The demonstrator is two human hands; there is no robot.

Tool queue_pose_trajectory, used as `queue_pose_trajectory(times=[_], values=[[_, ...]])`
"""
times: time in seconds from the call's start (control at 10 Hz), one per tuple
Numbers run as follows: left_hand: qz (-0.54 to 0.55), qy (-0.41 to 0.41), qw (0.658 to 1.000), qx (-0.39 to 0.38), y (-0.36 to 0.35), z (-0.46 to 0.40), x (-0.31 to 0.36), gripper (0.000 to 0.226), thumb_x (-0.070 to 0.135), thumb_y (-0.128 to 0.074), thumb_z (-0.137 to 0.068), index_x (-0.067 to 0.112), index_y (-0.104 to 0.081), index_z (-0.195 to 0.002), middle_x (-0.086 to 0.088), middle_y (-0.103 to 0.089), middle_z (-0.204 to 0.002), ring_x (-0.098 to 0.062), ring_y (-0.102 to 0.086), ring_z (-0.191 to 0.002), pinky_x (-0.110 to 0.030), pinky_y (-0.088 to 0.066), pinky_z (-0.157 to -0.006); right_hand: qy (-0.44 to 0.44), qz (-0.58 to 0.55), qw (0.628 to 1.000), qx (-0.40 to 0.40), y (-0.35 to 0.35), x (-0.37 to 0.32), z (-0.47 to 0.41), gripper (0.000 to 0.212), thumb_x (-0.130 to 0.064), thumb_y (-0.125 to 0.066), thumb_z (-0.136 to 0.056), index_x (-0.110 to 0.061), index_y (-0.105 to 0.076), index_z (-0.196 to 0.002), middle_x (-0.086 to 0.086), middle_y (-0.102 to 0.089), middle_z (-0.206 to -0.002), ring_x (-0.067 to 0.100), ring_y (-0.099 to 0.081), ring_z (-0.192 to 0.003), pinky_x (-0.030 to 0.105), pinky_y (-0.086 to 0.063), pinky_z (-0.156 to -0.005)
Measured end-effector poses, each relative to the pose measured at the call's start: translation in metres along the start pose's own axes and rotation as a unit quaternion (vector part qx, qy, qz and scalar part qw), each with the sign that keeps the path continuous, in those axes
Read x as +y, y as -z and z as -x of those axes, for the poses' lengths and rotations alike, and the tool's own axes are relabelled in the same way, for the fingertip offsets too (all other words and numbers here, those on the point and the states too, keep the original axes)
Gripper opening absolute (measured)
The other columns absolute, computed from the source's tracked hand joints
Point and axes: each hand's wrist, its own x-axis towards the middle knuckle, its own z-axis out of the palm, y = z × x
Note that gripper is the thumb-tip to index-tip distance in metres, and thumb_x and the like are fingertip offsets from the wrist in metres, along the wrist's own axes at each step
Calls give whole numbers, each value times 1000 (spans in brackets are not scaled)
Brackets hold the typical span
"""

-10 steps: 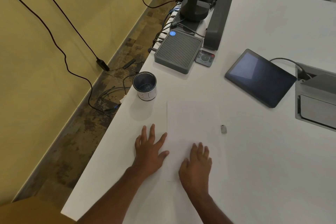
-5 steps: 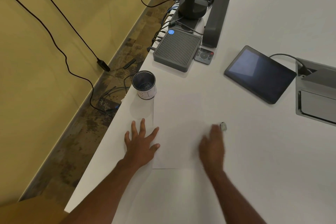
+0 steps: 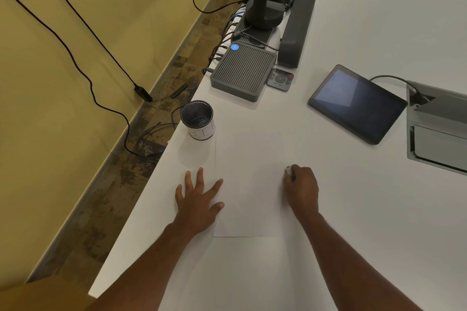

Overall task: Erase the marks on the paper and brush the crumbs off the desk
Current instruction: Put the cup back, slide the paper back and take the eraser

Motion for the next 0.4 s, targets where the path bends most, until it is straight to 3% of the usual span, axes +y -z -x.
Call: queue_pose_trajectory(times=[0.1,0.2,0.3,0.4], values=[[2,-1,1000,-2,2,0,-1,77,73,-16,-83,50,-4,-155,-6,17,-167,-40,17,-151,-62,-3,-118,-10,9,1000,21,-5,-2,2,18,-13,-52,-89,-11,-48,-72,2,-46,-78,23,-45,-72,29,-28,-59],[7,0,1000,-10,7,1,1,78,73,-17,-83,48,-5,-155,-6,16,-167,-40,15,-152,-62,-4,-118,-25,6,1000,-10,4,-4,4,14,-15,-54,-88,-9,-52,-76,5,-48,-80,29,-51,-78,29,-29,-61],[1,-1,1000,-15,13,-1,-1,77,73,-20,-85,47,-1,-156,-6,17,-167,-40,16,-152,-61,-4,-118,-44,-10,999,-26,12,-8,3,15,-21,-59,-89,-6,-61,-93,11,-55,-92,32,-56,-89,29,-36,-67],[30,-27,999,5,14,4,-4,71,66,-31,-96,46,2,-156,-5,17,-167,-38,16,-152,-58,-3,-120,-52,-89,994,25,41,-34,10,46,-31,-61,-92,-5,-55,-129,12,-58,-120,24,-59,-102,24,-41,-82]])
